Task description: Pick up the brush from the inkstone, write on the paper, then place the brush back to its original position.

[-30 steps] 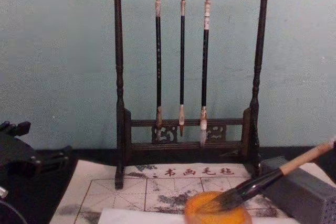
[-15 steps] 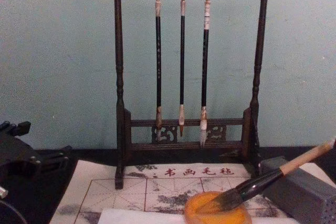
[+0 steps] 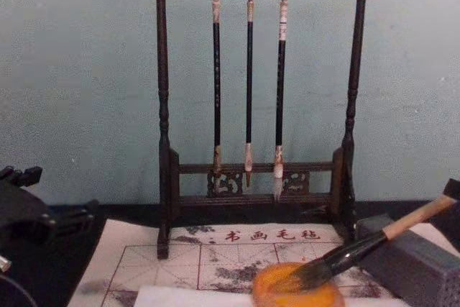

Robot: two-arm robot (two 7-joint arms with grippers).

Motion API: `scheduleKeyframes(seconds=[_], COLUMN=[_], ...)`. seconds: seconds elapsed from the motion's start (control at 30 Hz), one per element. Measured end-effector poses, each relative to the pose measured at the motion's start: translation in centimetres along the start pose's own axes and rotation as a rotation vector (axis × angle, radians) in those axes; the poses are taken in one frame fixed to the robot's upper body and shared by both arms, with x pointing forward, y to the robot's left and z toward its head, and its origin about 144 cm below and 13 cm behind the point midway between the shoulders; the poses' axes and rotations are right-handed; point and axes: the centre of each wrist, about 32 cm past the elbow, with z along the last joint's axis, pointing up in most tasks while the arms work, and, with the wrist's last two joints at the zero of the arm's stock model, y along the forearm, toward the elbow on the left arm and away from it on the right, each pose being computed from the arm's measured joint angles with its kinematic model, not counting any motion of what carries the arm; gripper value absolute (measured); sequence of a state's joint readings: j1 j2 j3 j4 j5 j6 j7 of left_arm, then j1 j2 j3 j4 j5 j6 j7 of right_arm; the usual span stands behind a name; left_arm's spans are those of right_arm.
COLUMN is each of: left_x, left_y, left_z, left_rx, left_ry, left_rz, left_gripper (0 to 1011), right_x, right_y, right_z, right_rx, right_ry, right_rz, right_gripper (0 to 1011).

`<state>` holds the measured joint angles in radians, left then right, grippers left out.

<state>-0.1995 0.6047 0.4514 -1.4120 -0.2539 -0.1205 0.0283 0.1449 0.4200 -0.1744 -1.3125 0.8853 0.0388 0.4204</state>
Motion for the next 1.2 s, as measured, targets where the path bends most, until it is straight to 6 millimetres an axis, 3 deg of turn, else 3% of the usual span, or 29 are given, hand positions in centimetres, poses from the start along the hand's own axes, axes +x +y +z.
scheduleKeyframes(seconds=[0.7,1.2], left_x=[0.0,0.0], left_y=[0.0,0.0], left_z=[0.0,0.0], left_rx=[0.0,0.0], left_ry=[0.0,0.0], left_rz=[0.0,0.0], left_gripper=[1001,1001], right_x=[0.8,0.9], right_y=[2.2,2.7], right_z=[-1.2,-2.2], right_rx=[-0.032,0.006], right_ry=[0.283,0.421], right_rz=[0.068,0.074], right_gripper=[1002,1002])
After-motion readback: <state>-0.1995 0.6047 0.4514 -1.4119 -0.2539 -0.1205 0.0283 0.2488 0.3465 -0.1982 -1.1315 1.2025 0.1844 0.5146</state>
